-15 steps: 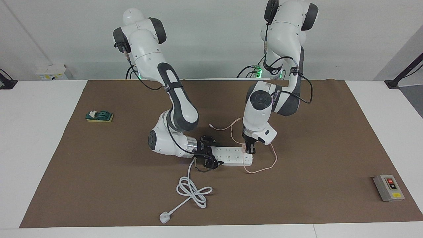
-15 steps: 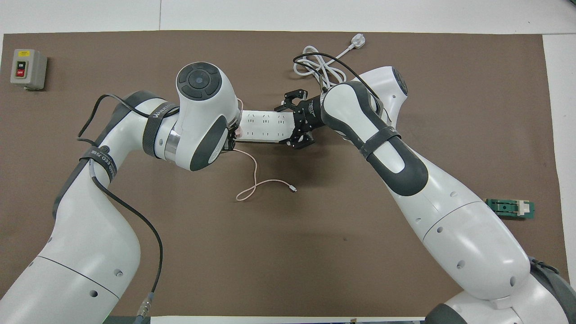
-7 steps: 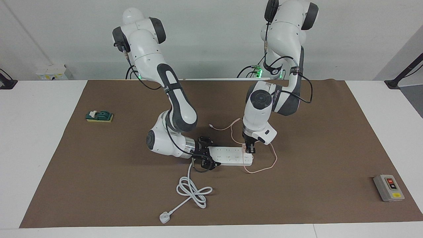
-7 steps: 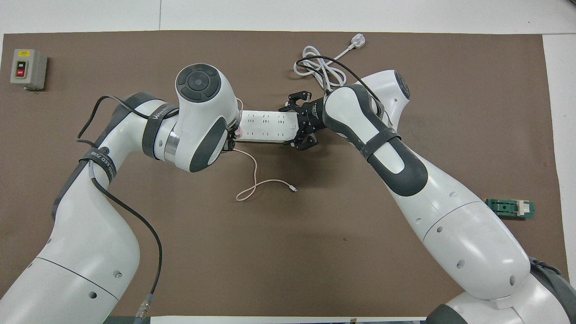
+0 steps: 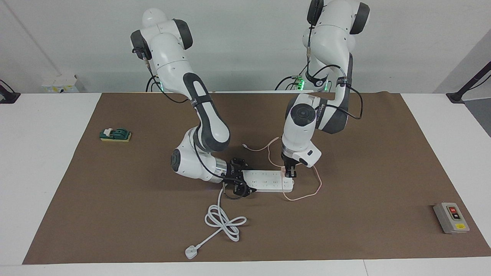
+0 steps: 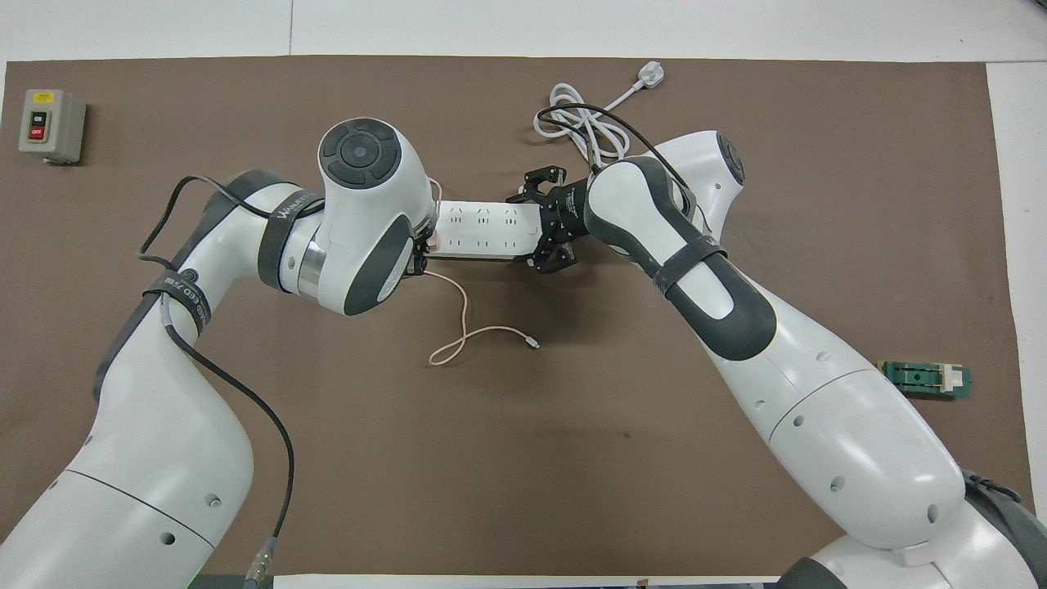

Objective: Unplug charger and place it aside

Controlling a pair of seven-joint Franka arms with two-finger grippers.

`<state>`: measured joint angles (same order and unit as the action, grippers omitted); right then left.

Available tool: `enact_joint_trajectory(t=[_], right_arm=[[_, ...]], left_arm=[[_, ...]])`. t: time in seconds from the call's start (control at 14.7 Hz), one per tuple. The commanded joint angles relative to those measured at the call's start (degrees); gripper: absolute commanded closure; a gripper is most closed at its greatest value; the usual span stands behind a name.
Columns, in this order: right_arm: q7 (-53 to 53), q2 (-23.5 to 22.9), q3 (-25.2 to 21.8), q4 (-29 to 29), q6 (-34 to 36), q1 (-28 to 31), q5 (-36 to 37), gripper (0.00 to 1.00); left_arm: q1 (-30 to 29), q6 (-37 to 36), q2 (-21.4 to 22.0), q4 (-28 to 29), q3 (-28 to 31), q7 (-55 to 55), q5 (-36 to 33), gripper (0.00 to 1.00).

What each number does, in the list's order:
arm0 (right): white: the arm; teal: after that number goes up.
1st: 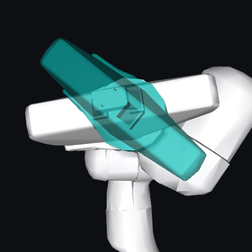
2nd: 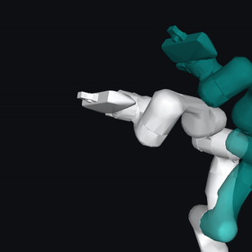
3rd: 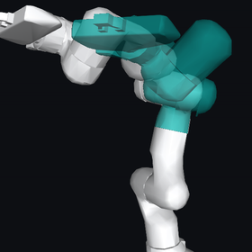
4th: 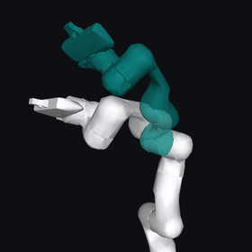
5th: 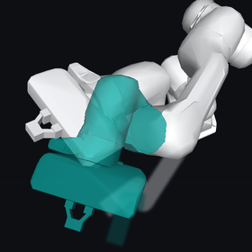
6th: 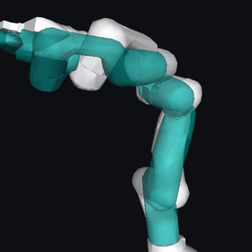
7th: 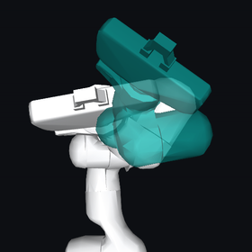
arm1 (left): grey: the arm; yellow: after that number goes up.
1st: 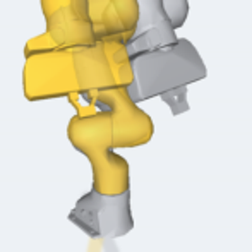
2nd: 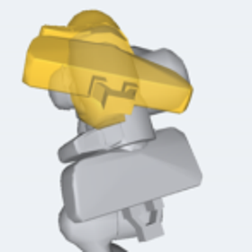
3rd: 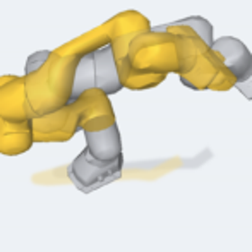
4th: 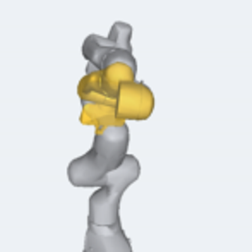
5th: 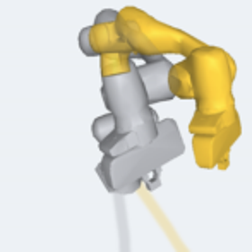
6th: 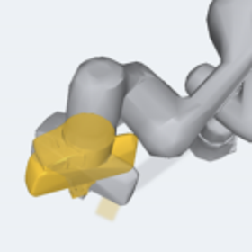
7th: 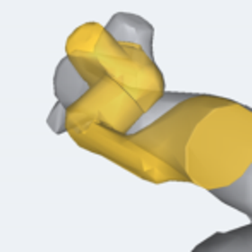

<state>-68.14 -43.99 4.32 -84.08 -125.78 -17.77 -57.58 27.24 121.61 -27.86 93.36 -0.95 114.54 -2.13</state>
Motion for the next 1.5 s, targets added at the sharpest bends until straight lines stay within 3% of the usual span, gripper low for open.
enact_joint_trajectory(t=[0.0, 0.54, 0.82, 1.02, 1.43], right_arm=[[4.1, 0.6, 0.1, -2.5, -1.8, -0.6, -1.0, 1.0], [4.2, 0.6, 0.1, -2.5, -1.9, -0.5, -1.2, 1.0], [4.2, 0.6, 0.2, -2.4, -1.9, -0.3, -1.2, 1.0], [4.1, 0.6, 0.2, -2.4, -1.9, -0.2, -1.2, 1.0], [3.4, 0.8, 0.2, -1.6, -1.4, -0.3, -1.2, 1.0]], left_arm=[[0.7, 0.5, 1.7, 2.4, 0.7, -0.9, -0.7, 1.0], [-0.8, -8.2, 9.1, 1.7, 0.5, -5.8, -0.6, 1.0], [-1.1, -13.1, 10.0, -0.7, 0.5, -9.5, -0.2, 1.0], [-2.1, -14.7, 12.1, -0.5, 0.8, -18.4, -0.2, 1.0], [-6.5, -20.0, 17.4, 0.8, 0.7, -48.7, 0.2, 1.0]])
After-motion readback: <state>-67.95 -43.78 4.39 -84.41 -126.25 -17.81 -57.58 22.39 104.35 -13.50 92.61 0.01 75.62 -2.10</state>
